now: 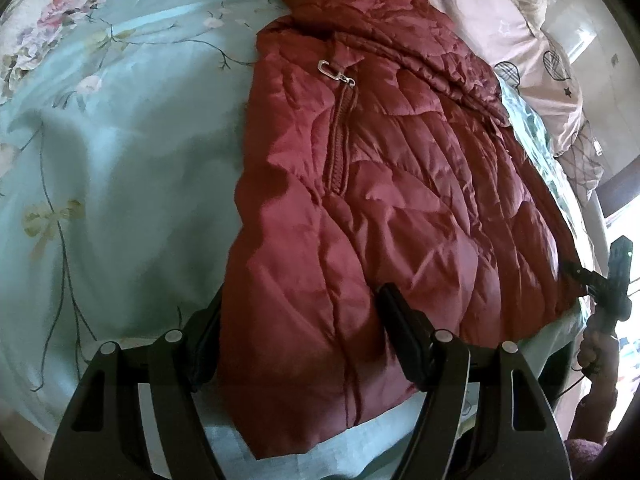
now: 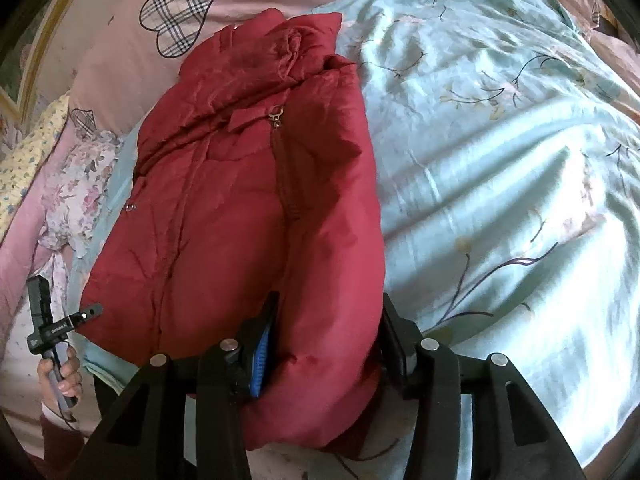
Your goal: Fold large clothes
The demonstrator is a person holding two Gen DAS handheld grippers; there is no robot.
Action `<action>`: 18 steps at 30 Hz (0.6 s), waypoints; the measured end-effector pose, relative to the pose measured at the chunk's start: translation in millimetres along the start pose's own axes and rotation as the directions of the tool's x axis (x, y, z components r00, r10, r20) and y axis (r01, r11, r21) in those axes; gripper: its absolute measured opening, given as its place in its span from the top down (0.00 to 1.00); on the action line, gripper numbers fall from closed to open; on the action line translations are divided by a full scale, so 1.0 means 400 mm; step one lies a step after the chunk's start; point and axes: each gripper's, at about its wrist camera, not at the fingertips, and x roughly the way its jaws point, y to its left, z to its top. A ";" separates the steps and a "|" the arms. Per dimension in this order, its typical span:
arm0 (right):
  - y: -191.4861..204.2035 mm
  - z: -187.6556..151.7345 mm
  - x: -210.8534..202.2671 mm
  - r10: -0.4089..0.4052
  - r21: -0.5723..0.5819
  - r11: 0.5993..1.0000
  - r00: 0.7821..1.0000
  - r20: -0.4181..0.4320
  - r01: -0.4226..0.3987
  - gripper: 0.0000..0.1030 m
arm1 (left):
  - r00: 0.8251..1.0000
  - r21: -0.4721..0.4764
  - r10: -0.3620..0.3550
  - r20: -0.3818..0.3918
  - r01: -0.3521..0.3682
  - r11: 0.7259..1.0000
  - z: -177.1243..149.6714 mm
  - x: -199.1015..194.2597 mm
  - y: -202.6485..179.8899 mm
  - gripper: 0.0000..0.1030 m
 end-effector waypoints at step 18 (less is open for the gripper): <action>0.011 -0.018 -0.015 0.057 0.005 0.998 0.997 0.043 -0.057 0.77 | 0.995 0.058 -0.094 0.045 0.091 0.994 -0.013 -0.024 -0.036 0.79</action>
